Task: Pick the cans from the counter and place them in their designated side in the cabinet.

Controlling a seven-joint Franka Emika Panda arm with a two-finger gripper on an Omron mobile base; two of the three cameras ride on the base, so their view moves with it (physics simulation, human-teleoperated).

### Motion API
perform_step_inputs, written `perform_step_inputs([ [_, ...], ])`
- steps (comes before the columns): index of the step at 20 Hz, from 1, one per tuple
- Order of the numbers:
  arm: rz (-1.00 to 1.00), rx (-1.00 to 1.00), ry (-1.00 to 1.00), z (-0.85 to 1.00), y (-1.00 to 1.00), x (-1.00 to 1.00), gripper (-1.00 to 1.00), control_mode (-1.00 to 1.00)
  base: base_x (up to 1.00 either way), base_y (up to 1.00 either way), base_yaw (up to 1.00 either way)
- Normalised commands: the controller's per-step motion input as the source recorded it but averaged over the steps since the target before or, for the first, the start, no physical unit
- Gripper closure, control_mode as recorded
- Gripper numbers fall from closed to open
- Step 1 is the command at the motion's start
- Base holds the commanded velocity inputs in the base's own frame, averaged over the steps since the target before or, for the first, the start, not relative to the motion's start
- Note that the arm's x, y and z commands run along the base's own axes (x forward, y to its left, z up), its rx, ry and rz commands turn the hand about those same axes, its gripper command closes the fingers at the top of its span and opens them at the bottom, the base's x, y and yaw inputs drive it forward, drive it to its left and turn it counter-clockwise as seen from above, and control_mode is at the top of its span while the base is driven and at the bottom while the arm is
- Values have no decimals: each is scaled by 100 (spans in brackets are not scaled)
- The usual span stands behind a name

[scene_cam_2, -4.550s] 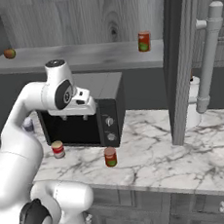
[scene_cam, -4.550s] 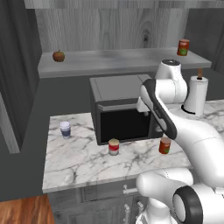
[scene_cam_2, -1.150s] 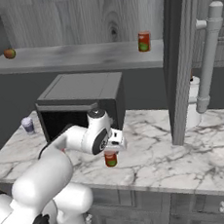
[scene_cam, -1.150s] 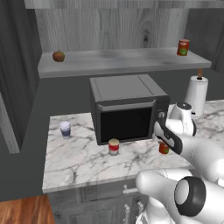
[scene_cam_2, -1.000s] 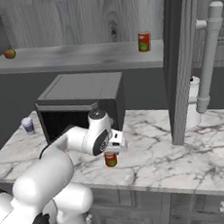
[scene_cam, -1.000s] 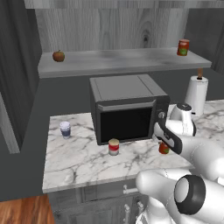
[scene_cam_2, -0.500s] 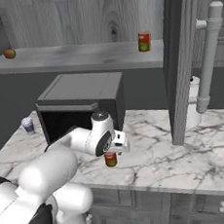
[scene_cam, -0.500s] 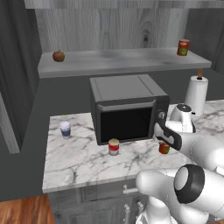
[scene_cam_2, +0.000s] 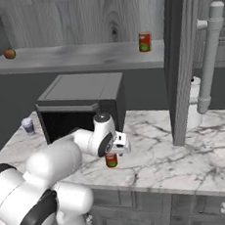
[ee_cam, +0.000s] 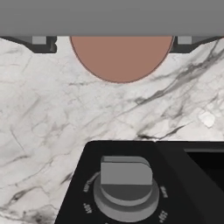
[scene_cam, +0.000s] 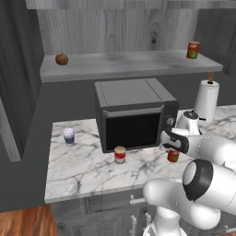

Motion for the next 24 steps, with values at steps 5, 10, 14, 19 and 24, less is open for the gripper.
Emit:
perform_step_inputs([
  [5,0,0,2,-18,0,2,100,-100,0,0,0],
  [10,0,0,0,-2,-1,0,100,-100,0,0,0],
  [14,0,0,-4,0,0,-2,100,-100,0,0,0],
  [19,1,1,-12,14,0,-18,100,-100,0,0,0],
  [24,2,1,-15,15,-1,-39,100,-100,0,0,0],
])
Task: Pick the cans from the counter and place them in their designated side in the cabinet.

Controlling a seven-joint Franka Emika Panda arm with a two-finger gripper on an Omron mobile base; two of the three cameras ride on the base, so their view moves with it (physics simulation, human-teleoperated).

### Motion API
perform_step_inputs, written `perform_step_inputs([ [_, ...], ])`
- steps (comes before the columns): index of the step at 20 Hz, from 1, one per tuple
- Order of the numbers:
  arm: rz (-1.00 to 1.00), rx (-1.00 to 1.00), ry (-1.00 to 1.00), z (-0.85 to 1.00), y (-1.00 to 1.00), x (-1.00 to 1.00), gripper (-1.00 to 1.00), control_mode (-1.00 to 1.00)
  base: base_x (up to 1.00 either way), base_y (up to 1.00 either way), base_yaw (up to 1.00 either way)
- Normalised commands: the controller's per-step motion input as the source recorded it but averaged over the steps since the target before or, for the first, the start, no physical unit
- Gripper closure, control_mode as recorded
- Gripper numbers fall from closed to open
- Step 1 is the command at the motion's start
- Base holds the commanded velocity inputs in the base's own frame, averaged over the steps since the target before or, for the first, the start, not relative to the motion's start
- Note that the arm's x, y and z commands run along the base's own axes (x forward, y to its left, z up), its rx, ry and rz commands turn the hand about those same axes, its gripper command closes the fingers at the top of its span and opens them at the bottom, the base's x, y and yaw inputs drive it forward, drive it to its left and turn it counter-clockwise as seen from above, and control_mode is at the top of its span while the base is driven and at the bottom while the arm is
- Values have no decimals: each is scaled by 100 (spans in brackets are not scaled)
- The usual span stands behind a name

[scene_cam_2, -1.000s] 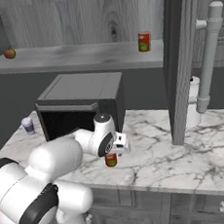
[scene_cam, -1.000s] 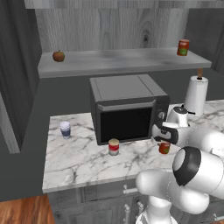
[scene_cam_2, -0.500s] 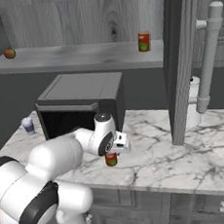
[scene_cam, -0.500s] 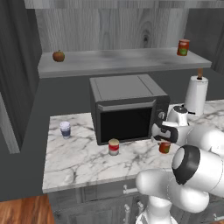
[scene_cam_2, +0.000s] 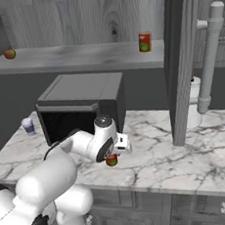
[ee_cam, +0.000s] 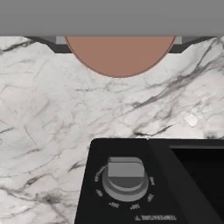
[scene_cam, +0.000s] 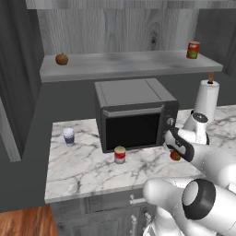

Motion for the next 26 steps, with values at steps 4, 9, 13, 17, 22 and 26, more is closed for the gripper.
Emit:
perform_step_inputs([
  [4,1,0,-12,8,-7,-39,100,-100,0,0,0],
  [9,0,0,-7,1,-5,-42,100,-100,0,0,0],
  [13,0,0,-6,0,-5,-44,100,-100,0,0,0],
  [17,0,0,-7,0,-5,-48,100,-100,0,0,0],
  [22,0,0,-7,15,-3,-32,100,-100,0,0,0],
  [26,0,0,-4,27,-5,-16,100,-100,0,0,0],
])
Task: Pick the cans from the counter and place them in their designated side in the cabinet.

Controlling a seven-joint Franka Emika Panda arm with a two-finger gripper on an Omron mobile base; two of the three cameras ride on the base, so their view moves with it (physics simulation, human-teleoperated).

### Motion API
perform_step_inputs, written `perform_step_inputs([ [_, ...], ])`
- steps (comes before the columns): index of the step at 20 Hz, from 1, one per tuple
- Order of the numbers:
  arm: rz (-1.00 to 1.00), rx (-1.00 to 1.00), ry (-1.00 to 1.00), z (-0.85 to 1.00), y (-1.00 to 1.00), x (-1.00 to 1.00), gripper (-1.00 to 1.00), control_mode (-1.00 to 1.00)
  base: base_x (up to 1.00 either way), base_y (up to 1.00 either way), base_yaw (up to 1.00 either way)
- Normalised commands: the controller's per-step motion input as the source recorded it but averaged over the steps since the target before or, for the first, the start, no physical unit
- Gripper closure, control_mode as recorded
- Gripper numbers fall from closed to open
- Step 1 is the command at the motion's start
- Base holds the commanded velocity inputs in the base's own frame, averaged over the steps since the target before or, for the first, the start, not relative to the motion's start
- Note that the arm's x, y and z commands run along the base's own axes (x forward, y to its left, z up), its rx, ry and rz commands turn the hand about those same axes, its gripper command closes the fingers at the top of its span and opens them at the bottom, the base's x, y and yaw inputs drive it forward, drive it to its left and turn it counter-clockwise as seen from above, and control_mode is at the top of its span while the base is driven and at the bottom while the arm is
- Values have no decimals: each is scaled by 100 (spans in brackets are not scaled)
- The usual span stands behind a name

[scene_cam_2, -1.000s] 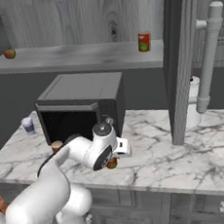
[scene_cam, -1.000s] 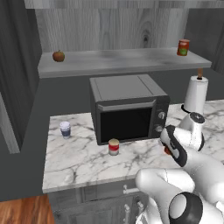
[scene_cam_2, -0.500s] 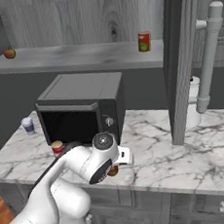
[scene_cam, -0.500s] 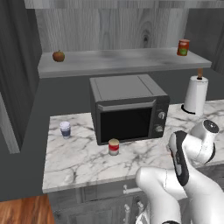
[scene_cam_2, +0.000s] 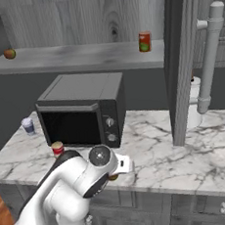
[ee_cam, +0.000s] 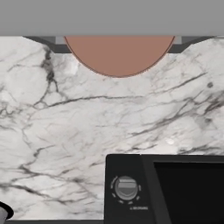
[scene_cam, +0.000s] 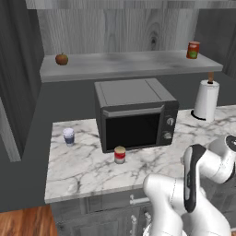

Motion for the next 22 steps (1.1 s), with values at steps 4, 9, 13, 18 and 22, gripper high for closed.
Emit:
perform_step_inputs([
  [4,0,0,-3,34,-4,-9,100,-100,0,0,0],
  [9,0,0,-1,34,-4,-9,100,-100,0,0,0],
  [13,0,0,-1,36,-7,-3,100,-100,0,0,0],
  [18,0,0,0,40,-6,0,100,-100,0,0,0],
  [22,0,0,0,42,-8,0,100,-100,0,0,0],
])
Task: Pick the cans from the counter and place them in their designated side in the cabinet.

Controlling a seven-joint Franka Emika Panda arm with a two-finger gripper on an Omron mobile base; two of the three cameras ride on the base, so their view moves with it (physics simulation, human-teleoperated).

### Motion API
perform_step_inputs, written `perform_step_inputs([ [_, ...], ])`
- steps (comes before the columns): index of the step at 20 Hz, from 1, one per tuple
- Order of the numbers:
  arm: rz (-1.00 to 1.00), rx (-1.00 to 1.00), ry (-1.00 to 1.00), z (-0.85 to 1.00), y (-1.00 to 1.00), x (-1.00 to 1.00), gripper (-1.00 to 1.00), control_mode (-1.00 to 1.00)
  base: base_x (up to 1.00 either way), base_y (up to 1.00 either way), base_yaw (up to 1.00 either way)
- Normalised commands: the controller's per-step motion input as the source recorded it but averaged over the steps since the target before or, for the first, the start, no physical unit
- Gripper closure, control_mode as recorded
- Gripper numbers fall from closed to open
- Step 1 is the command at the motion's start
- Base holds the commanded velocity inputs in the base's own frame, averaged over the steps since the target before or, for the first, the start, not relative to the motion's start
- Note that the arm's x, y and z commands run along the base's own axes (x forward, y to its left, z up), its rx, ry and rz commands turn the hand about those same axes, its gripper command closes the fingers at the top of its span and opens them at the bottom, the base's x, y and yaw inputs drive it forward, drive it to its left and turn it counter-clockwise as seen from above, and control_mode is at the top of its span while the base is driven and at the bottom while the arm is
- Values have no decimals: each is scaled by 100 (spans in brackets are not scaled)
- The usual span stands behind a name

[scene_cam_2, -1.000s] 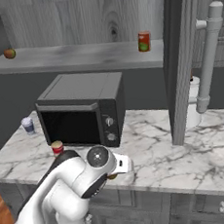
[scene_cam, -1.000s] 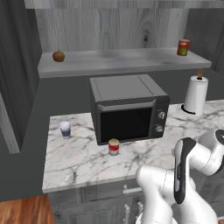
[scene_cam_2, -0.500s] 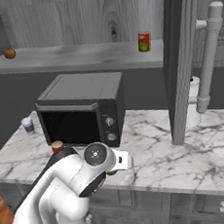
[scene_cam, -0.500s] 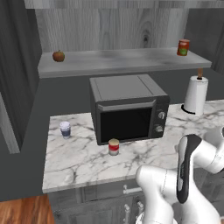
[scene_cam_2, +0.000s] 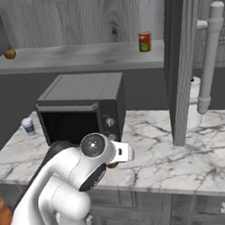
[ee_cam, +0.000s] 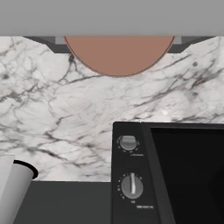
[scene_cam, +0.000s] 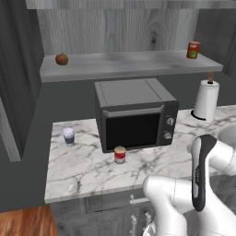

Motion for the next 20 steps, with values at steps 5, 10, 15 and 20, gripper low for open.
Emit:
perform_step_inputs([
  [5,0,0,-4,33,-6,-3,100,-100,0,0,0],
  [10,0,0,-7,30,-1,-1,100,-100,0,0,0],
  [15,0,0,-4,32,0,0,100,-100,0,0,0],
  [20,0,0,-1,36,0,0,100,-100,0,0,0],
])
